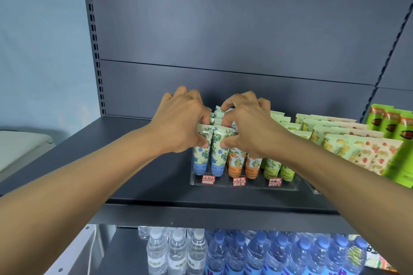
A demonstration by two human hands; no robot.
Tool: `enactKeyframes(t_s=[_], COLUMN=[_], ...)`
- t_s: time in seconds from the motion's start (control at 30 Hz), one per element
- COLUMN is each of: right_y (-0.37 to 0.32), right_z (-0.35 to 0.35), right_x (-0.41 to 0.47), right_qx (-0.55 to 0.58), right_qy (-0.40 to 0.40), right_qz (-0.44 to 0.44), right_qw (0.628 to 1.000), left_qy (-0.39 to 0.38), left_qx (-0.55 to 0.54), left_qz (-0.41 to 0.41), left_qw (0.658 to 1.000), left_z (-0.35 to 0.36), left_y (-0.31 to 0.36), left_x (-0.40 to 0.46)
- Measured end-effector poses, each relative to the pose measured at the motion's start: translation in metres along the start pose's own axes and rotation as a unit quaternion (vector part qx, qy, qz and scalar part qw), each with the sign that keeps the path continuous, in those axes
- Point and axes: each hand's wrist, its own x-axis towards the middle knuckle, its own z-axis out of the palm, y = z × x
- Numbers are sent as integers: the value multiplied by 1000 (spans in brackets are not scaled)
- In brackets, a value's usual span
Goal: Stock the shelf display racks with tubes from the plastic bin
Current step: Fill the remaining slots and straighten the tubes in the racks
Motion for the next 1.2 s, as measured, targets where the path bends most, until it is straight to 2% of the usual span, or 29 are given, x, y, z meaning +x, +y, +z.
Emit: enactKeyframes(t_s=[0.7,0.93,1.2], right_y=[1,4,22], right_z=[1,-6,-26], right_x=[1,-2,18], right_qx=[-17,24,98], right_qy=[-6,-2,53], right_qz=[0,4,42], right_qw=[1000,1000,993], left_qy=[-48,-50,-21], left_qx=[-11,-19,-155], left_qz=[-3,-4,-30], left_qw=[999,999,987], left_z=[-4,-5,-37], left_y=[-1,-2,-26], left_x=[5,5,19])
